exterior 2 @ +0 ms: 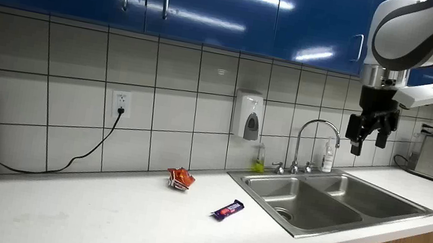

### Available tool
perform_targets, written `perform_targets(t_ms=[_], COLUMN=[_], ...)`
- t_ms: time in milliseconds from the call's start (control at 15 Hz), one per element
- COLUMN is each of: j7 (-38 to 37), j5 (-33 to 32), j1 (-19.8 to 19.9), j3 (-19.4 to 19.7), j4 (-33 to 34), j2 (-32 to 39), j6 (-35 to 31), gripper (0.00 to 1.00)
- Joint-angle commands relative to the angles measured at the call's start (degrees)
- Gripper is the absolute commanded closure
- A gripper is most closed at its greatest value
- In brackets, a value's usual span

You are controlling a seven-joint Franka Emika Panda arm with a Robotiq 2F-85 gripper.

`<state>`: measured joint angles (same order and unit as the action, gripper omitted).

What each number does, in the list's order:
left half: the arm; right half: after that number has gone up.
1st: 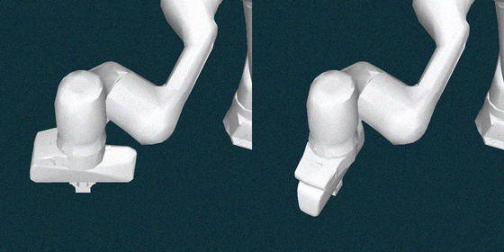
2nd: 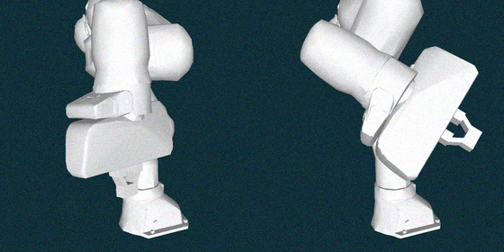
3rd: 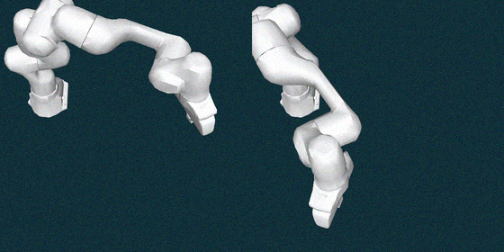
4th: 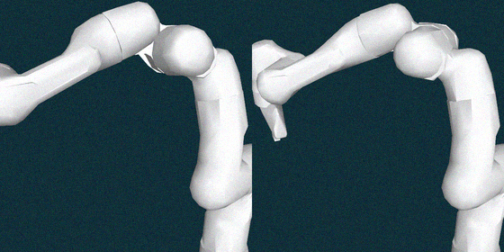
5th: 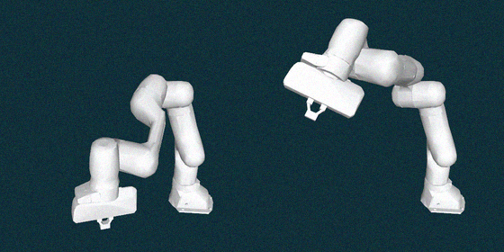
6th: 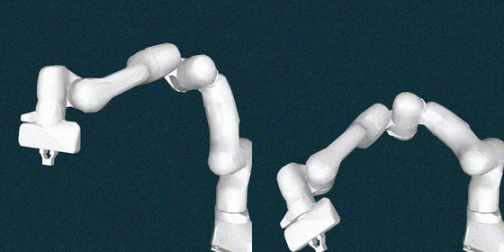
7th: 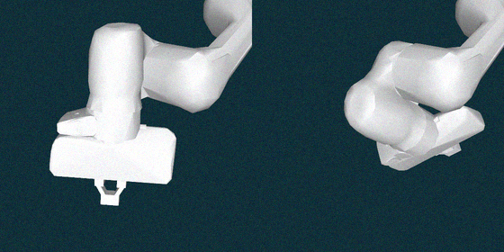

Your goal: Pick up the object from the counter and put it in the sink

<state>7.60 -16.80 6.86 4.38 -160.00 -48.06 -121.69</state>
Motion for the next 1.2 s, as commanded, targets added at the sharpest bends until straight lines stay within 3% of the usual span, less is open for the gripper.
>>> perform_targets(t_ms=[0, 533, 1133], j7=[0.0, -1.3, -4.4], j5=[0.0, 4.3, 9.7], j1=[-0.1, -4.3, -11.3], j3=[0.1, -0.9, -6.8], j4=[0.1, 0.1, 1.6], j2=[0.1, 7.0, 23.5], j6=[0.2, -4.3, -17.1], gripper=[0.00, 0.00, 0.00])
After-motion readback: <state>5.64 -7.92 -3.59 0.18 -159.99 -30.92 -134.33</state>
